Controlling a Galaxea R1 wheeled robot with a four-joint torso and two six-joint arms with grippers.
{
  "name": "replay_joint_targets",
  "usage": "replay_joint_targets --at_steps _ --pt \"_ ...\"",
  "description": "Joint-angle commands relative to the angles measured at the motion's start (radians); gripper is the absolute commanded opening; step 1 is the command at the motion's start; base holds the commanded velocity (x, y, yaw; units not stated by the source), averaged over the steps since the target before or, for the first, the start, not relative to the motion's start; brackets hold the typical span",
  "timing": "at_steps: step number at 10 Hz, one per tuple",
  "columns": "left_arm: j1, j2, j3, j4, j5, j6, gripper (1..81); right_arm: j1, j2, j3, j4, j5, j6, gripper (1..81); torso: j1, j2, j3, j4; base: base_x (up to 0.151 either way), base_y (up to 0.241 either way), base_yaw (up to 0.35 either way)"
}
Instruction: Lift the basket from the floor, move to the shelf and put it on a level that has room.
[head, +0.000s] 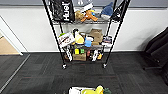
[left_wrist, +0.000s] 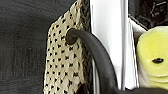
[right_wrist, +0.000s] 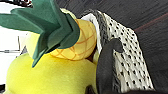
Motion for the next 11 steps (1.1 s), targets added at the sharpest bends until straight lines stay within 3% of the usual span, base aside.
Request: replay_joint_targets --at_steps 1,6,7,11 --pt "-0.114 -0.022 0.050 -0.039 0.053 0.015 1.0 0.099 -0.024 0.050 0.026 -0.028 0.014 1.0 -0.061 0.096 0.069 0.000 0.000 0.000 0.000" --pt "-0.111 -0.044 0.060 -0.064 0.032 -0.010 1.0 0.139 -0.008 0.044 0.029 -0.036 0.014 1.0 -0.169 0.261 0.161 0.000 0.000 0.000 0.000" --pt "-0.108 -0.054 0.068 -0.085 -0.005 -0.010 1.0 0.158 0.005 0.039 0.030 -0.048 0.015 1.0 -0.192 0.295 0.122 0.000 0.000 0.000 0.000" --pt "-0.108 -0.087 0.114 -0.110 -0.054 -0.010 1.0 0.179 0.039 -0.007 0.030 -0.120 0.015 1.0 -0.272 0.419 0.142 0.000 0.000 0.000 0.000"
